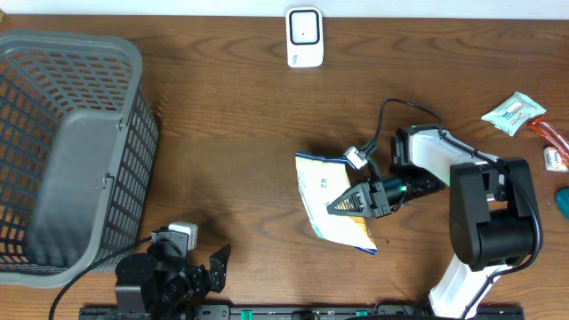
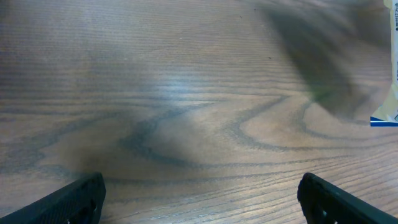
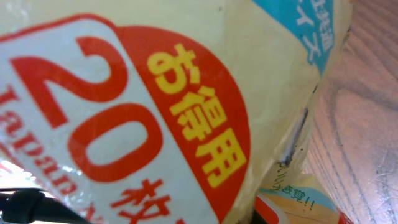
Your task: Scan the item barcode
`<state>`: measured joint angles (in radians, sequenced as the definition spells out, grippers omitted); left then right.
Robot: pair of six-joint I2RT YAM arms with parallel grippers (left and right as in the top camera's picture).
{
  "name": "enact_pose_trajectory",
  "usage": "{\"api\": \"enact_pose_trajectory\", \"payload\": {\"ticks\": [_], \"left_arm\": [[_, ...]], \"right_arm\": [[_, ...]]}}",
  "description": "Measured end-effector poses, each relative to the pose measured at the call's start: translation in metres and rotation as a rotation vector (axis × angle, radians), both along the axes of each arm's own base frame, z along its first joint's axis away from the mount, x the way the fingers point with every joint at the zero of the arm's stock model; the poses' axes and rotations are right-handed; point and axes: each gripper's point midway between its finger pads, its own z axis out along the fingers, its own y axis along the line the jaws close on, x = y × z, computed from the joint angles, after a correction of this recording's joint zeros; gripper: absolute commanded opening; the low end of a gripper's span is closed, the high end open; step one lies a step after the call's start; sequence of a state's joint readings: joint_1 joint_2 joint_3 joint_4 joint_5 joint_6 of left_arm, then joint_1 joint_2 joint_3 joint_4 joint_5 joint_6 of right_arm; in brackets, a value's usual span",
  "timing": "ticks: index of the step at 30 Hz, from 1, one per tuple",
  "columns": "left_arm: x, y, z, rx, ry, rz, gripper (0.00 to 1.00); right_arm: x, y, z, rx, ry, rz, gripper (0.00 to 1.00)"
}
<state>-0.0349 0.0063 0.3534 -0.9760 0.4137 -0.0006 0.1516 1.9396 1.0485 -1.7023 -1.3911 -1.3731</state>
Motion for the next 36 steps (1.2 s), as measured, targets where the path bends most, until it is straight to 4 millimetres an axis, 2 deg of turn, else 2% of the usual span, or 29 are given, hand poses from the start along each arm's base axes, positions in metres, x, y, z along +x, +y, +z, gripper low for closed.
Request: {"api": "enact_pose_trajectory", "payload": {"ticks": [15,23,30,36], "left_arm": [[0.000,0.000,0.000,0.000,0.000,0.000,0.99],[0.000,0.000,0.000,0.000,0.000,0.000,0.99],[0.000,0.000,0.000,0.000,0.000,0.000,0.98],[0.000,0.000,0.000,0.000,0.000,0.000,0.99]], "right_arm": [[-0.005,-0.004,-0.004,-0.015,-0.030,0.035,0.02],[-0.003,-0.004,0.010,-0.008,-0.111,0.040,0.02],[0.024,0.000,0.018,-0.008,-0.272,0.046,0.02],[0.071,0.008,0.001,-0.135,-0.429,0.053,0.01]]}}
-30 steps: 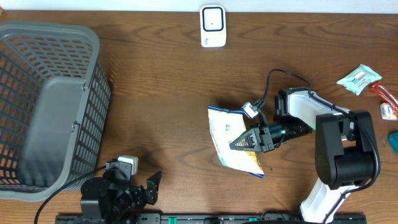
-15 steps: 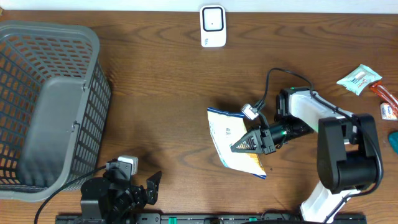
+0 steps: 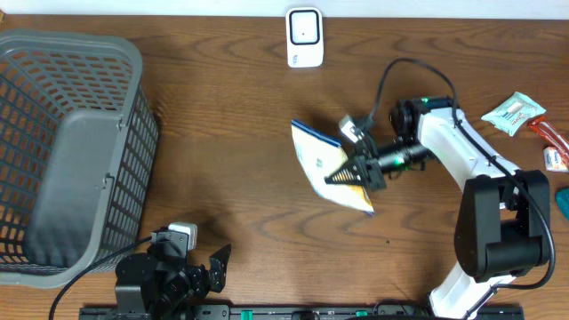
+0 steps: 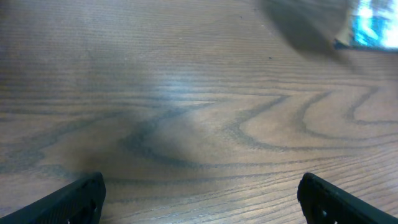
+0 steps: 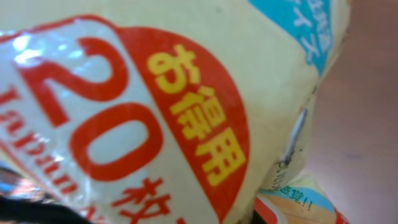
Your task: Scan the item barcode
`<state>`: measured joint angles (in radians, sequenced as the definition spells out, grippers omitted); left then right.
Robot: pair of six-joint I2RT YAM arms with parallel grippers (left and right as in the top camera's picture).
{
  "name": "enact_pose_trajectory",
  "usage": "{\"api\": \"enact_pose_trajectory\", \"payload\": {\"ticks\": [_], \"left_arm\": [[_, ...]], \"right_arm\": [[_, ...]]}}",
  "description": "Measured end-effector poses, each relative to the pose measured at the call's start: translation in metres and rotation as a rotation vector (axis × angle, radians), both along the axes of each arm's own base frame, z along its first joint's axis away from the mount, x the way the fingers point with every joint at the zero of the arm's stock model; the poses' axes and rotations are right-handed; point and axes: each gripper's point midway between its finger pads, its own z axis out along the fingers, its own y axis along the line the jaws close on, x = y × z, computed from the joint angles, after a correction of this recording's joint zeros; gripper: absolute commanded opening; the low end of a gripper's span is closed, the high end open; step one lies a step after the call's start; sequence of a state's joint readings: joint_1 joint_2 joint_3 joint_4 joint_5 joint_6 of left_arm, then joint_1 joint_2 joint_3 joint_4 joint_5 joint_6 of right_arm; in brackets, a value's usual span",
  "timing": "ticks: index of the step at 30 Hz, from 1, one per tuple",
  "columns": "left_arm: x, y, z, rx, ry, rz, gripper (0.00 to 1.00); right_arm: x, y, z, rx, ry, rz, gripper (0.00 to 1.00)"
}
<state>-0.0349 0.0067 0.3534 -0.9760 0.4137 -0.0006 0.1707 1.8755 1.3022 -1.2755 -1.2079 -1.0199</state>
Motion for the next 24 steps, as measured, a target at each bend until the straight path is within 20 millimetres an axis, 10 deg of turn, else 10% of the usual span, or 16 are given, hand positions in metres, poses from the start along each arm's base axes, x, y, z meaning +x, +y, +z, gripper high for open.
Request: {"api": "enact_pose_trajectory", "payload": {"ticks": [9,24], "left_arm": [[0.000,0.000,0.000,0.000,0.000,0.000,0.99],[0.000,0.000,0.000,0.000,0.000,0.000,0.99]], "right_arm": [[0.030,0.008,-0.035,-0.470,0.080,-0.128,0.02],[0.101,-0.046,-0.056,-1.106,-0.108,-0.669,0.01]]}}
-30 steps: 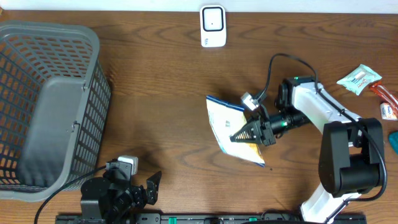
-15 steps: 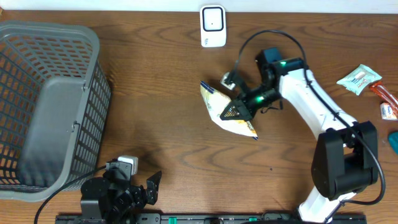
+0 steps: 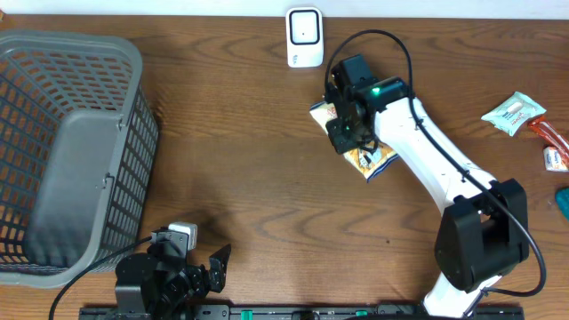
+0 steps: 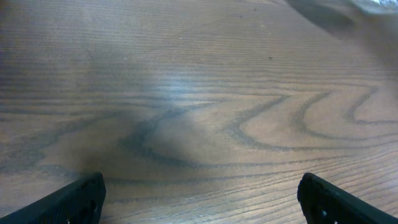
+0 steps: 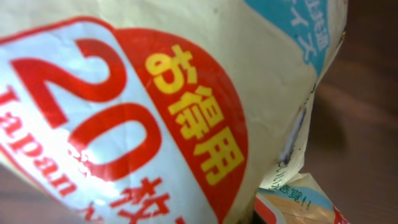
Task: Scan the item barcode
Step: 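Hold the yellow snack bag barcode in front of the white scanner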
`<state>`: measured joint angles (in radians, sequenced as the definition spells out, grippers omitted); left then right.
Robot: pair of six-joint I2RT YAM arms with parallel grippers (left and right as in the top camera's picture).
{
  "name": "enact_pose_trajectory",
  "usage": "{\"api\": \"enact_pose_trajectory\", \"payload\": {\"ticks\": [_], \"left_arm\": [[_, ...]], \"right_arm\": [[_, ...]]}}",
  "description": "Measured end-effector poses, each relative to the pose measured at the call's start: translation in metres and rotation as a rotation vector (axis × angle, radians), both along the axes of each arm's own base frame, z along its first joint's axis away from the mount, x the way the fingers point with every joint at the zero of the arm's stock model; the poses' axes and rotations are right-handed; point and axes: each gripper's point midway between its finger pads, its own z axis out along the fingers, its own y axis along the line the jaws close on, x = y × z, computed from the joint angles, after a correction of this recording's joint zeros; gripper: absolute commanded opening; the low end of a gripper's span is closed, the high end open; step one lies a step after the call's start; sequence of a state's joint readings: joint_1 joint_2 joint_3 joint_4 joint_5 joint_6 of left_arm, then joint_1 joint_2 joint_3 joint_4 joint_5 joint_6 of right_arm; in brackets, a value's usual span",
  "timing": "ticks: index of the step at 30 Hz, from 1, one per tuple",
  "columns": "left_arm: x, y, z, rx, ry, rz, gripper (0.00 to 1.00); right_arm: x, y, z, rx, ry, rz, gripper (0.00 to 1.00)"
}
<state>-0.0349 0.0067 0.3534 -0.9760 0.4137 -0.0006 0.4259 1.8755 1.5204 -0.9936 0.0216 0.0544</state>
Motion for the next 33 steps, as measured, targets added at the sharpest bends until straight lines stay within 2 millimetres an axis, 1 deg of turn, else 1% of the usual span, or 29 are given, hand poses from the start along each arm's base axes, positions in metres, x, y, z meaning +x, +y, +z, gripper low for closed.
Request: {"api": "enact_pose_trajectory", "payload": {"ticks": [4,9,13,15,22,26,33], "left_arm": [[0.000,0.000,0.000,0.000,0.000,0.000,0.99],[0.000,0.000,0.000,0.000,0.000,0.000,0.99],[0.000,0.000,0.000,0.000,0.000,0.000,0.99],[0.000,0.000,0.000,0.000,0.000,0.000,0.99],[0.000,0.000,0.000,0.000,0.000,0.000,0.99],[0.000,0.000,0.000,0.000,0.000,0.000,0.99],[0.000,0.000,0.000,0.000,0.000,0.000,0.99]], "right_arm": [[0.023,-0.004,0.007,-0.050,-0.115,-0.034,0.01],[0.054,-0.005,0.020,-0.066,-0.261,-0.066,0.01],[0.071,-0.005,0.030,-0.081,-0.321,-0.072,0.01],[0.083,-0.002,0.033,-0.096,-0.343,-0.065,0.01],[0.137,0.012,0.022,-0.164,-0.375,-0.024,0.01],[0.171,0.019,0.021,-0.218,-0.428,0.008,0.01],[0.227,0.018,0.020,-0.384,-0.563,0.062,0.01]]}}
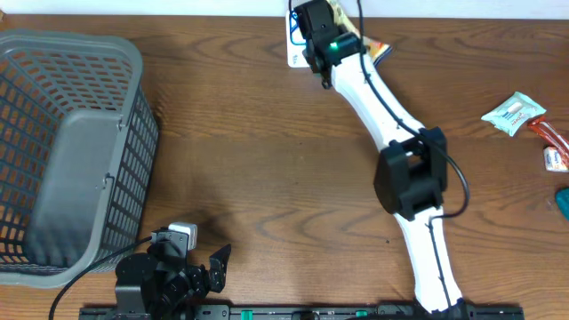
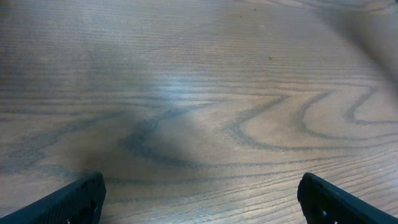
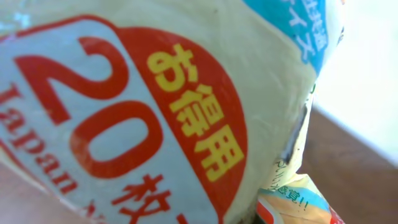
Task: Scan the item barcode
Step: 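Hold the yellow snack bag barcode in front of the white scanner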
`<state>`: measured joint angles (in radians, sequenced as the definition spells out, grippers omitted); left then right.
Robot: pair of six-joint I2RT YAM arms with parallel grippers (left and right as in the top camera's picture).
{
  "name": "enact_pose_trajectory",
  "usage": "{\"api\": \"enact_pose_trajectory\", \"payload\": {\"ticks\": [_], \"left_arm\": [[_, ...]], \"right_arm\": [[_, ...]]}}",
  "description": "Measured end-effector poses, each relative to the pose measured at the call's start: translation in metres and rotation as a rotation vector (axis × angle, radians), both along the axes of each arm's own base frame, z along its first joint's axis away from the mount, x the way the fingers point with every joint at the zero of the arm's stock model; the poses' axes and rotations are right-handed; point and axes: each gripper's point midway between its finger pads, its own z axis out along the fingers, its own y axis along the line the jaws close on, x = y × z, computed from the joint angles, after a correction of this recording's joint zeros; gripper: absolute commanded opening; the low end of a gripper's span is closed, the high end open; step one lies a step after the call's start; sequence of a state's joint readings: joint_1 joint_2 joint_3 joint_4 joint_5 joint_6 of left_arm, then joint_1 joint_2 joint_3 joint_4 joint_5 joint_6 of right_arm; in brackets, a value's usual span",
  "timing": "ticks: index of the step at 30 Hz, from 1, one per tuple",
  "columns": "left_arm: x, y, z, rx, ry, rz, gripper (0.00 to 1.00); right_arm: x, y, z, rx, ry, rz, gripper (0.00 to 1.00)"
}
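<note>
A cream packet [image 3: 155,106] with a red "20" badge and blue trim fills the right wrist view, right against the camera. Overhead, my right arm reaches to the table's far edge. There my right gripper [image 1: 327,25] holds the packet over the white barcode scanner [image 1: 293,55], which is mostly hidden. Only an orange corner of the packet [image 1: 374,47] sticks out. The right fingers are hidden behind the packet. My left gripper [image 2: 202,205] rests open low over bare wood near the front edge, with nothing between its fingers [image 2: 68,199].
A large grey mesh basket [image 1: 138,160] stands at the left. Small packets lie at the right edge: a white-green one [image 1: 513,113], a red one [image 1: 551,138] and a teal item [image 1: 564,200].
My right gripper has moved with the packet from just below and right of the scanner to directly over it at the far edge. The left arm has not moved.
My right gripper first held the packet low at the table's middle right. Then the packet was raised and further back. Later it was just short of the scanner, and now it covers the scanner. The left gripper stayed open at the front.
</note>
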<state>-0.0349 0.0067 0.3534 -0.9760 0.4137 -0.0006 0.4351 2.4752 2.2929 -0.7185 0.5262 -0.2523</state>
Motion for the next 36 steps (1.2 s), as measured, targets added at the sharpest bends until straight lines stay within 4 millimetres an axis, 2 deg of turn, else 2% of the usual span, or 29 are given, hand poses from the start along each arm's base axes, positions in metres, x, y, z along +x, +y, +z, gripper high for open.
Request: {"api": "enact_pose_trajectory", "payload": {"ticks": [5,9,12,15,23,27,30,33,34,36], "left_arm": [[0.000,0.000,0.000,0.000,0.000,0.000,0.99],[0.000,0.000,0.000,0.000,0.000,0.000,0.99],[0.000,0.000,0.000,0.000,0.000,0.000,0.99],[0.000,0.000,0.000,0.000,0.000,0.000,0.99],[0.000,0.000,0.000,0.000,0.000,0.000,0.99],[0.000,0.000,0.000,0.000,0.000,0.000,0.99],[0.000,0.000,0.000,0.000,0.000,0.000,0.98],[0.000,0.000,0.000,0.000,0.000,0.000,0.98],[0.000,0.000,0.000,0.000,0.000,0.000,0.99],[0.000,0.000,0.000,0.000,0.000,0.000,0.98]], "right_arm": [[0.029,-0.005,-0.014,-0.137,-0.087,0.008,0.01],[0.036,-0.005,-0.019,-0.178,-0.105,0.024,0.01],[0.043,-0.002,-0.012,-0.178,-0.143,0.036,0.01],[0.045,0.001,-0.009,-0.172,-0.152,0.054,0.01],[0.043,0.013,-0.017,-0.131,-0.116,0.117,0.01],[0.044,0.009,-0.019,-0.121,-0.106,0.120,0.01],[0.036,-0.003,-0.029,-0.123,-0.048,0.088,0.01],[0.013,-0.024,-0.043,-0.138,0.077,0.035,0.01],[0.006,-0.031,-0.045,-0.142,0.112,0.016,0.01],[-0.009,-0.048,-0.036,-0.133,0.159,-0.040,0.01]]}}
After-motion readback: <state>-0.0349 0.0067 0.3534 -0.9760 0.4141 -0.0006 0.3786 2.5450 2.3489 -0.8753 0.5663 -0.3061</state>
